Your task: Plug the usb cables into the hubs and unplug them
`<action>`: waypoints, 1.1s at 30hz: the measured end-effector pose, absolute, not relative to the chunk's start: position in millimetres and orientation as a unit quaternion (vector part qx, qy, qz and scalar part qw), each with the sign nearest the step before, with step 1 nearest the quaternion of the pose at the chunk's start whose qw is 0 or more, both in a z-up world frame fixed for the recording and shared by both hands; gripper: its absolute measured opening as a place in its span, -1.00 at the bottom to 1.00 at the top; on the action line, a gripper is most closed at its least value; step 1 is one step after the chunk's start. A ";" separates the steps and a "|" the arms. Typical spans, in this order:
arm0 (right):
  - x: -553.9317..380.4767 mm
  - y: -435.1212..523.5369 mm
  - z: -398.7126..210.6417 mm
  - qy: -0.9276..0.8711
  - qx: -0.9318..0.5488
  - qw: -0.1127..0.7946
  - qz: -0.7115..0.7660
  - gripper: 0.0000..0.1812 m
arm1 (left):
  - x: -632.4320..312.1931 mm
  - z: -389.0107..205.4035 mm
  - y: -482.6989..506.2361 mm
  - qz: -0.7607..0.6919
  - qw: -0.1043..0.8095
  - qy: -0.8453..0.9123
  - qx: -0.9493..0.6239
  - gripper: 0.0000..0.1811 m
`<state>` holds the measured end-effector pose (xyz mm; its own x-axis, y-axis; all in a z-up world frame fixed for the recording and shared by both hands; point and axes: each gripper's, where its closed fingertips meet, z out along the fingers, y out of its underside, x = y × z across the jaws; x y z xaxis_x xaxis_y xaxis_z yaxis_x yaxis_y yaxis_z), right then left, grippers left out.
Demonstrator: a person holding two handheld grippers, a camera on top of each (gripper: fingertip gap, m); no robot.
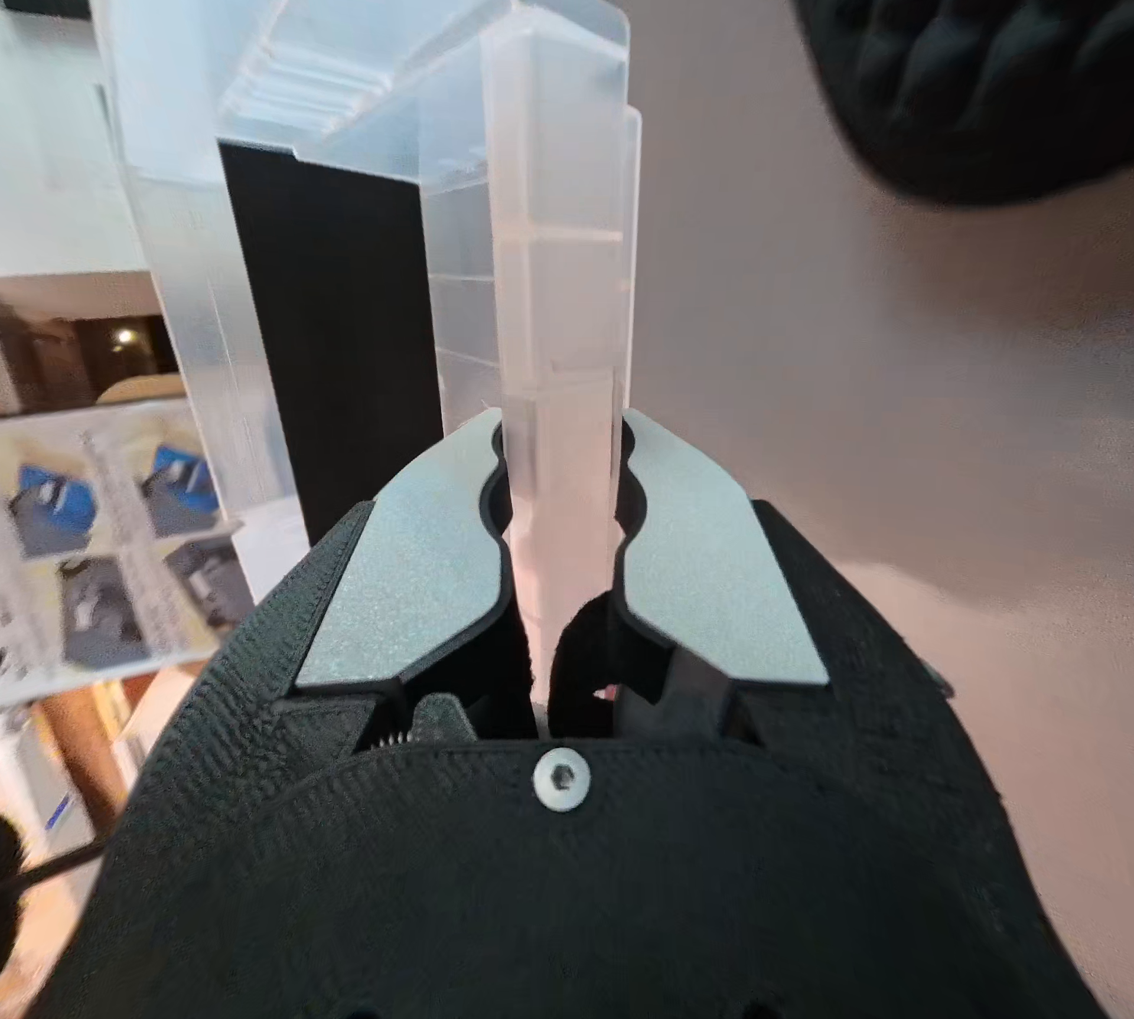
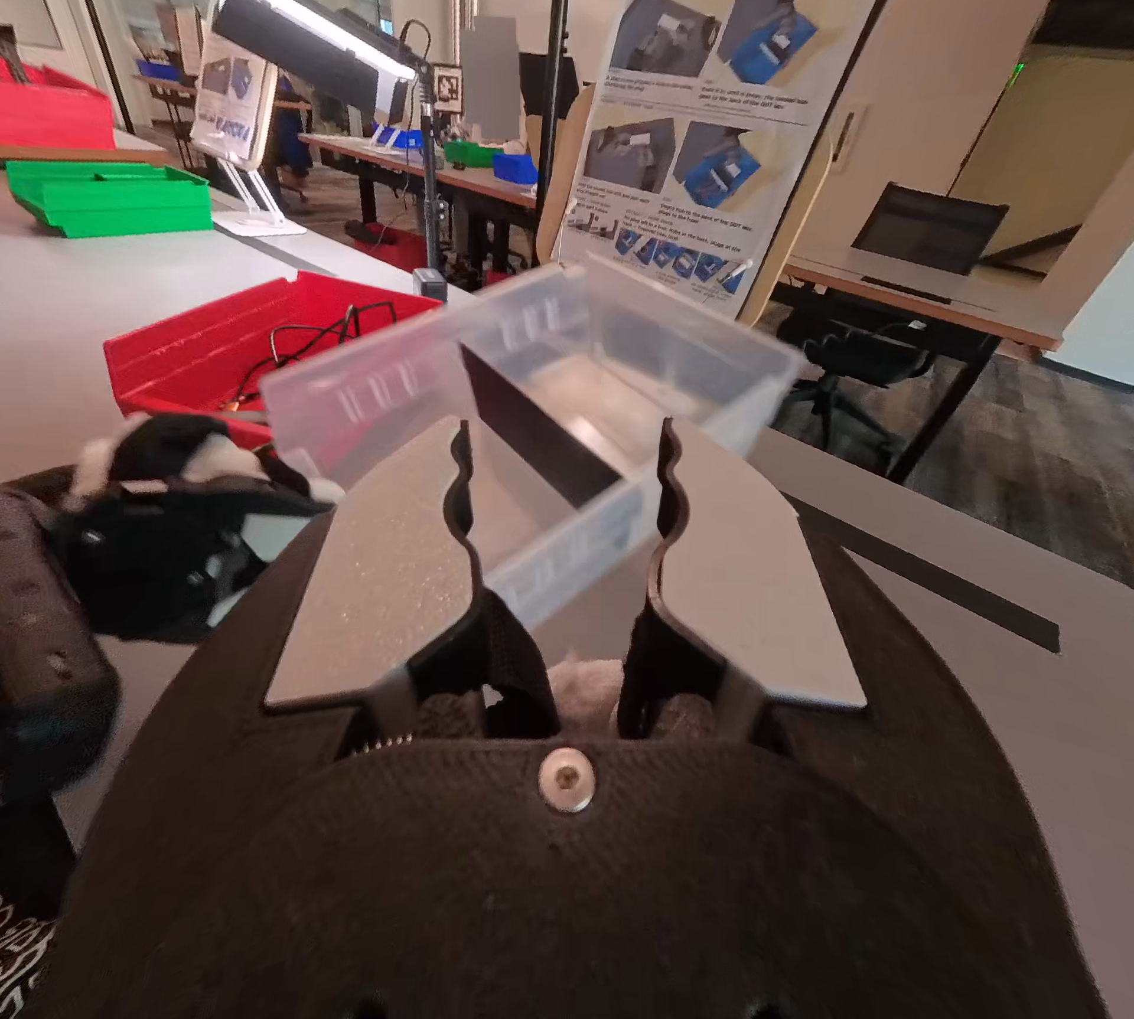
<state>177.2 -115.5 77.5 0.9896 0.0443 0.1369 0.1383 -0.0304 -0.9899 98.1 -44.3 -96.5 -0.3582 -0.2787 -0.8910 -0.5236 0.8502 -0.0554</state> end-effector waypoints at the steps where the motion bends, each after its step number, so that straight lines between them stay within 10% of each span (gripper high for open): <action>1: 178.4 -118.0 78.8 -0.063 -0.714 0.697 -0.030 -0.35 | 106.4 -106.5 -49.5 0.112 0.502 0.822 -0.244 -0.66; 28: 183.0 -114.9 68.8 -0.077 -0.731 0.676 -0.053 -0.35 | 159.8 -163.3 -44.0 0.091 0.456 0.830 -0.309 -0.64; 33: 183.3 -117.1 69.6 -0.078 -0.730 0.676 -0.056 -0.35 | 165.2 -149.8 -47.8 0.038 0.493 0.806 -0.324 -0.35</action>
